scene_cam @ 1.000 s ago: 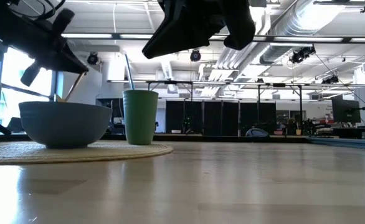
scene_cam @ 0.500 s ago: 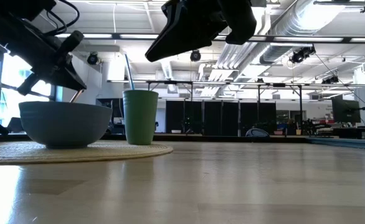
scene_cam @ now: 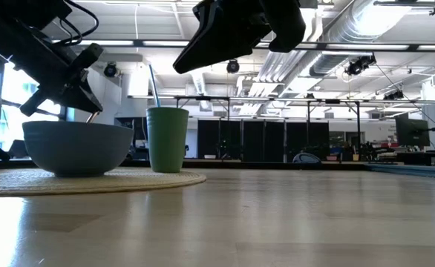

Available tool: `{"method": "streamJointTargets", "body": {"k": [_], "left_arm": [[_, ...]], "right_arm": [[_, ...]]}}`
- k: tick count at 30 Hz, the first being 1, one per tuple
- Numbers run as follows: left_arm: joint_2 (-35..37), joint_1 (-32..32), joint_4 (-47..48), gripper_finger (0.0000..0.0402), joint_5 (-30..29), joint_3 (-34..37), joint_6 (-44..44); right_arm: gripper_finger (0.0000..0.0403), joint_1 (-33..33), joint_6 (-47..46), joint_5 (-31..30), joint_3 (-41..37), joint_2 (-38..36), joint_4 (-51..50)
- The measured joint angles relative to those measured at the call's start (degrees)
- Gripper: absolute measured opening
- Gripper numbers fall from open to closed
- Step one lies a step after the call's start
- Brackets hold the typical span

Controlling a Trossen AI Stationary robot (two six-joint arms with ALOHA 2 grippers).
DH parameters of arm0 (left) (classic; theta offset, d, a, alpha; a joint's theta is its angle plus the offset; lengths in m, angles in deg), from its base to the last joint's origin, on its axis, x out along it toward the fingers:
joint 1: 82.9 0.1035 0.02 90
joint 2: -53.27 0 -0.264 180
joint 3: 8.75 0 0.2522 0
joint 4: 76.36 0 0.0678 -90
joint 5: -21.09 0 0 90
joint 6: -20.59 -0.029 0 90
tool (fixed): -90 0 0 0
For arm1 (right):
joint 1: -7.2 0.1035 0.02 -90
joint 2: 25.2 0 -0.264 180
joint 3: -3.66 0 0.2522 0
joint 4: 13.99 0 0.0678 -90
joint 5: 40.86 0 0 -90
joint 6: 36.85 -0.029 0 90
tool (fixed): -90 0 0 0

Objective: Pick & Place Utensil
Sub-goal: Put the gold spoon into the blue bowl on the brown mat

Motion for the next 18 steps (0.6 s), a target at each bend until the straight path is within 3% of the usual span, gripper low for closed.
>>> {"method": "streamJointTargets", "body": {"k": [18], "left_arm": [[-1.01, 0.00, 0.90, 0.0028, -1.61, 0.00, -0.90]], "right_arm": [[0.0046, 0.01, -0.87, -2.31, 0.00, 0.00, -0.40]]}}
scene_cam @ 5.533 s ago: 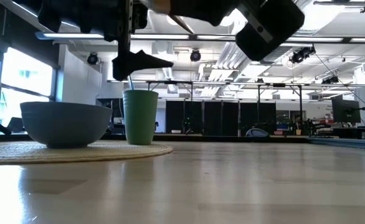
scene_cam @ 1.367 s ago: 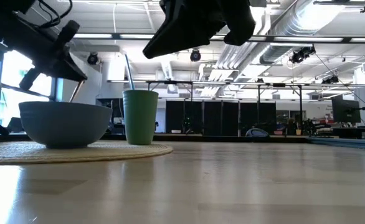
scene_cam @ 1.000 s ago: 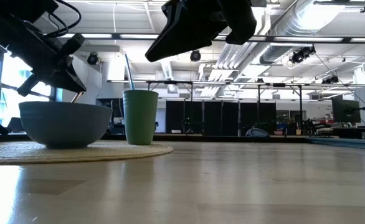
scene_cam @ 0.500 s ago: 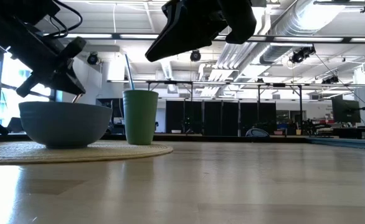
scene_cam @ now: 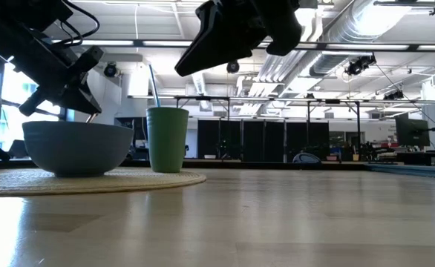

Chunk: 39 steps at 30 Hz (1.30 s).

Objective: Pick & Place Utensil
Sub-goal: Put the gold spoon into the blue bowl on the brown mat, then put the gold fork into the blue bowl on the brown mat

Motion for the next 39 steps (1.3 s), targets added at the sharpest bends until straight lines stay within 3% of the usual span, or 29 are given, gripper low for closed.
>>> {"method": "streamJointTargets", "body": {"k": [18, 26, 31, 39], "left_arm": [[0.02, 0.00, 0.12, 0.0032, 1.66, -0.02, -4.81], [0.00, 0.00, 0.27, 0.0083, 2.43, -0.02, -5.42], [0.11, 0.00, 0.08, 0.0096, 2.59, -0.06, -6.25], [2.80, 0.00, 2.44, 0.0096, 7.07, -5.61, -11.00]], "right_arm": [[0.0056, -0.01, -0.11, -0.99, 0.00, 0.00, -1.13], [0.0057, -0.01, -0.02, -0.99, 0.00, 0.00, -1.11], [0.0057, 0.00, 0.00, -1.07, 0.00, 0.00, -1.11], [0.0058, 0.56, -0.35, -6.73, -0.02, -0.42, -4.09]]}}
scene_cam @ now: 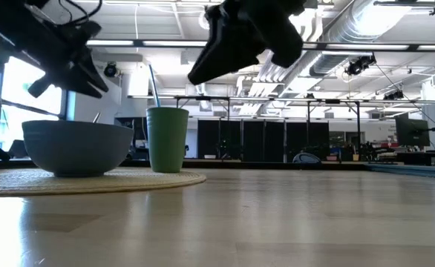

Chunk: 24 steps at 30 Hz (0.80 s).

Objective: Pick & Place Utensil
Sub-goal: Put the gold fork into the blue bowl on the brown mat

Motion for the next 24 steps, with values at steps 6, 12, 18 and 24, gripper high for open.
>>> {"method": "streamJointTargets", "body": {"k": [6, 12, 18, 24], "left_arm": [[1.70, -0.04, 9.34, 0.0096, 3.92, -5.35, -0.88], [2.56, -0.04, 6.43, 0.0096, 6.72, -5.88, -8.76], [2.49, -0.02, 6.01, 0.0096, 7.17, -5.88, -12.24], [2.49, -0.02, 5.83, 0.0096, 5.17, -5.88, -15.06]], "right_arm": [[0.0049, 1.03, -8.10, 1.84, 0.00, -2.81, -8.67], [0.0031, 1.07, -28.24, 11.33, 0.00, -4.67, -20.96], [0.0019, 1.39, -52.12, 19.03, 0.00, -4.76, -37.80], [0.0040, 5.68, -68.43, 23.30, -0.64, -4.76, -52.31]]}}
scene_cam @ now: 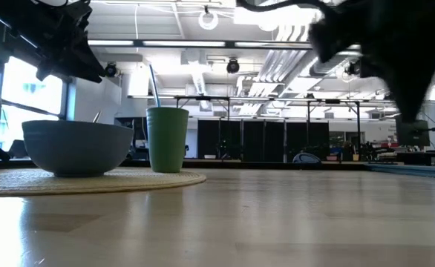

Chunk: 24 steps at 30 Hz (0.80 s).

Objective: Pick & Place Utensil
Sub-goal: Put the gold fork into the blue bowl on the brown mat

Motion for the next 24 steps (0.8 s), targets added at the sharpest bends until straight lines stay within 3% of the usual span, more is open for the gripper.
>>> {"method": "streamJointTargets", "body": {"k": [9, 15, 18, 24], "left_arm": [[0.00, 0.00, -0.01, 0.0096, 3.20, 0.00, -0.13], [0.00, 0.00, -0.09, 0.0096, 6.73, 0.00, -0.09], [0.00, 0.00, -0.09, 0.0096, 6.80, 0.00, -0.11], [0.00, 0.00, -0.07, 0.0096, 6.84, 0.00, -0.09]], "right_arm": [[0.0157, 5.57, -13.83, 15.10, -6.74, -0.04, 0.70], [0.0219, 9.47, -23.36, 30.53, -15.20, -0.04, 3.61], [0.0234, 11.31, -27.20, 37.48, -18.57, -0.04, 7.89], [0.0234, 14.65, -30.75, 42.21, -23.59, -0.08, 14.70]]}}
